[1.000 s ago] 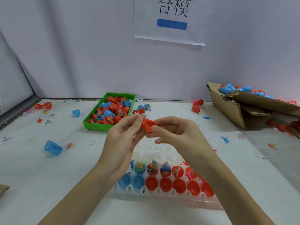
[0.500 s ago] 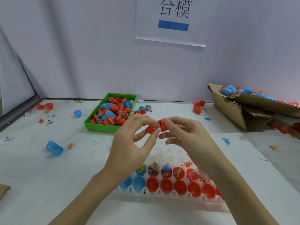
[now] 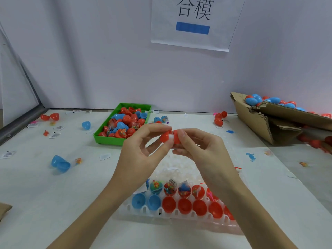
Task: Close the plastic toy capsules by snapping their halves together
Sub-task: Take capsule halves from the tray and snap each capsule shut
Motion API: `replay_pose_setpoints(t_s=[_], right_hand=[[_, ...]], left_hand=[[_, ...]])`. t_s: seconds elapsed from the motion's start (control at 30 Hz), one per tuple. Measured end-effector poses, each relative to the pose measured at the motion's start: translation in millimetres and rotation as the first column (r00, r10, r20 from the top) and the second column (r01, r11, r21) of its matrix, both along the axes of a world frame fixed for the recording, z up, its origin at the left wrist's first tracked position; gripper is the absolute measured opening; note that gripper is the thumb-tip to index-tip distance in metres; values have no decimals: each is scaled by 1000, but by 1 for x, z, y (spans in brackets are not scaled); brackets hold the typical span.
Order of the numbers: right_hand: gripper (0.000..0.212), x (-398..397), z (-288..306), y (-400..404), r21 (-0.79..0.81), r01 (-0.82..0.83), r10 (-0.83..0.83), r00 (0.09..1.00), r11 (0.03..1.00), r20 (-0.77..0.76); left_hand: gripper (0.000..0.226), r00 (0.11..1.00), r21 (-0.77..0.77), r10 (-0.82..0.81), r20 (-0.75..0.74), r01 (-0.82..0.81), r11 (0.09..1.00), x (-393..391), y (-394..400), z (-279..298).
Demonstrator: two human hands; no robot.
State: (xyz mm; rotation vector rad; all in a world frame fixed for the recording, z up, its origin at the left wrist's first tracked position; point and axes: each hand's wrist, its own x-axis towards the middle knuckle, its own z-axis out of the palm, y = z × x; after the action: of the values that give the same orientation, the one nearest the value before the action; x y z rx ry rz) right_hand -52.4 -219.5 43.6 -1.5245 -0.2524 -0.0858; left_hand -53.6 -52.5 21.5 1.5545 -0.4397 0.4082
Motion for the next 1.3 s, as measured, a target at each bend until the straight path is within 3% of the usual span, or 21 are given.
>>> replay_pose_setpoints(t_s=[0.1,0.37,0.53,0.83,0.9,1.0,1.1,1.3], right_hand=[[24,0,1,-2,12,16,-16,1000,1000,6],[22,0,1,-3,26,-42,41,999,999,9],[34,-1,2,-3,-37,-7,9,998,999,70],[14,-4,-2,3,60,10,-13,998,998,56],[19,-3,-2,2,225,-73,88,995,972,-57],[38,-3,-1,1,482,-209,346,913,851,-216],[41,-4,-2,4,568,-303,512,821,766,-253],[48,-7,0,6,722,-313,668,693,617,-271]], left_hand=[[31,998,45,-28,57,26,999,0,1,-1],[36,974,159,159,162,-185,970,-2,-1,3],[37,976,146,139,167,-163,976,-3,-1,4],[39,973,179,154,169,-184,966,-3,-1,2],[39,969,201,170,177,-205,958,-3,-2,2],[38,965,204,192,178,-227,952,-6,-4,1],[42,968,221,187,165,-221,950,-11,-7,2],[43,961,258,204,184,-248,934,-12,-3,7]])
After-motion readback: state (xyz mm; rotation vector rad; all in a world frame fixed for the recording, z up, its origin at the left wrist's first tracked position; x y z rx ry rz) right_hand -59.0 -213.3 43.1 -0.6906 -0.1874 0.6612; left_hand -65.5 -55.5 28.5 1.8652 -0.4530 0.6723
